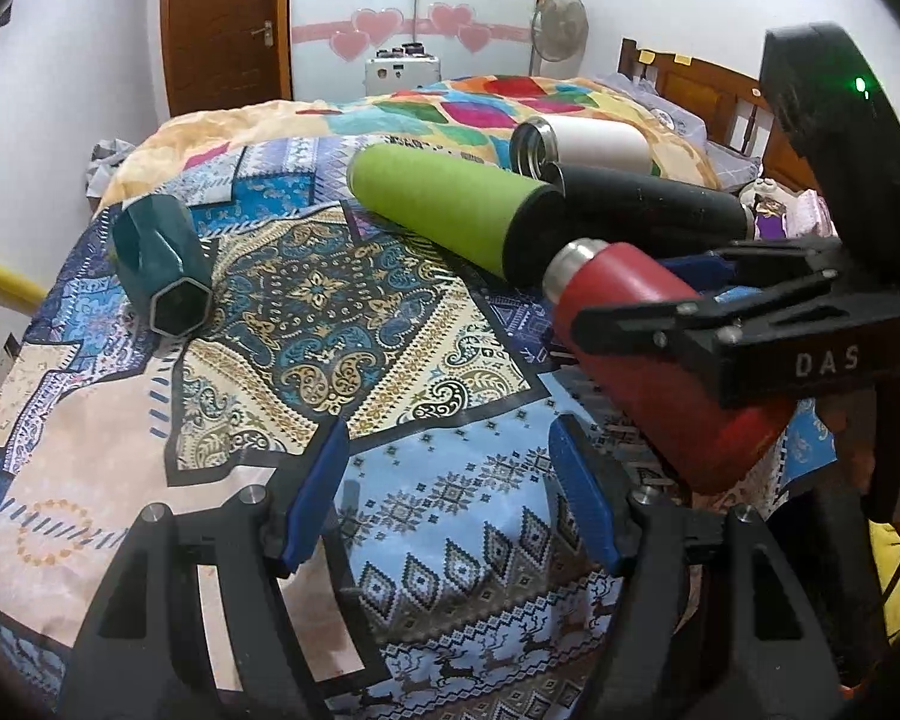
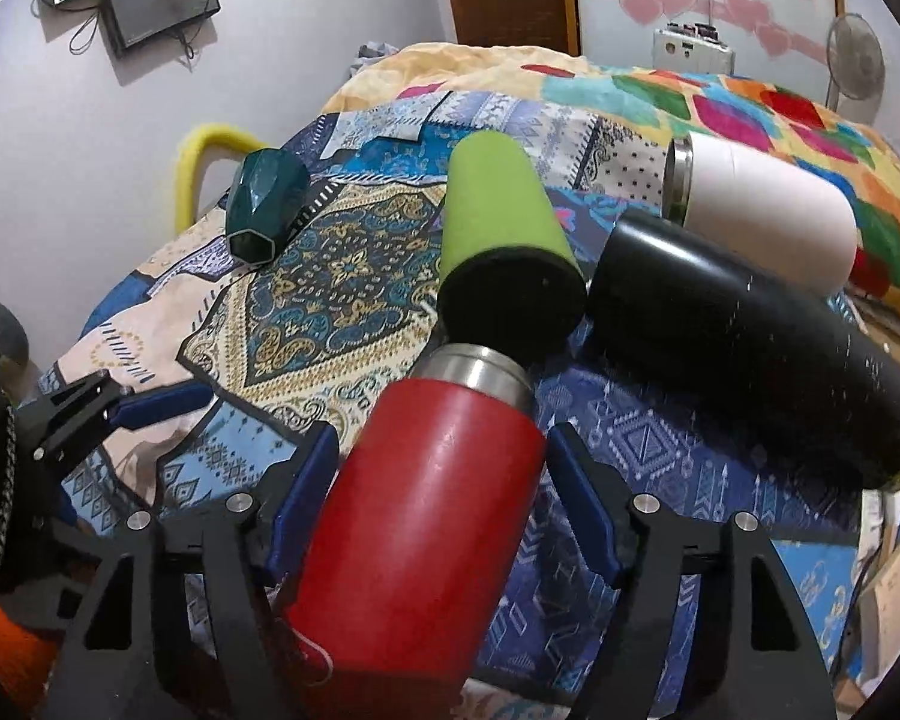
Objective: Flip cup upright
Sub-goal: 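Rotate the red thermos upright with the right tool, open end up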
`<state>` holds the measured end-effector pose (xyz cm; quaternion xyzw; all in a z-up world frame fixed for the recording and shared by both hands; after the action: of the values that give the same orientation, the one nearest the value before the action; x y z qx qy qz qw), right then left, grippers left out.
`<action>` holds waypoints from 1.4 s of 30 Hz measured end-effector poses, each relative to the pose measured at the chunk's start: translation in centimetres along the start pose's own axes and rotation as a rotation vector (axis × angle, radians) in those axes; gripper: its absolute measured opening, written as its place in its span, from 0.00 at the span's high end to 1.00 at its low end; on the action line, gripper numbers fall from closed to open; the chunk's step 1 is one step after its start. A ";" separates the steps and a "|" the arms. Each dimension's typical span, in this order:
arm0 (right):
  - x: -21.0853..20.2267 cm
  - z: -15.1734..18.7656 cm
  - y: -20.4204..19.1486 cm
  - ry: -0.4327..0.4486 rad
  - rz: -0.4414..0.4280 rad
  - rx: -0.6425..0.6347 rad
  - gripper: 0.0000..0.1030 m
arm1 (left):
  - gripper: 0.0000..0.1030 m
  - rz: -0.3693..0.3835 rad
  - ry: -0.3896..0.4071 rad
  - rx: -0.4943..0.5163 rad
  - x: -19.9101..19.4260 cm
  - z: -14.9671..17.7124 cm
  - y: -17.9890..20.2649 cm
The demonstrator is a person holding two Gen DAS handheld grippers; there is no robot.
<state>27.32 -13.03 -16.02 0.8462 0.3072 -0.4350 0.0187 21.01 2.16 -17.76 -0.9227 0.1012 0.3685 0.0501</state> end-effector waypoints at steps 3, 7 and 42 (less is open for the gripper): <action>0.5 0.3 0.2 -0.025 -0.014 0.016 0.29 | 0.33 -0.005 0.018 -0.010 -0.4 -0.1 -0.2; 0.5 0.2 -0.1 -0.033 -0.006 0.017 0.31 | 0.33 -0.008 0.036 -0.024 -1.3 -0.2 -0.6; -4.0 -1.1 -3.1 0.235 0.041 -0.084 0.43 | 0.31 -0.025 0.202 -0.070 -5.9 -3.2 -1.0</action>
<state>24.78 -12.22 -11.60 0.8960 0.3077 -0.3190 0.0268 19.17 3.51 -11.38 -0.9575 0.0814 0.2764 0.0118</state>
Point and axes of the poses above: each gripper's, at about its wrist camera, not at the fingertips, and x roughly the way its jaws point, y to its right, z to its underside, the point moved 1 cm from there along x, roughly the way its jaws point, and after that the axes turned 6 degrees about -z, right-handed, at the moved point
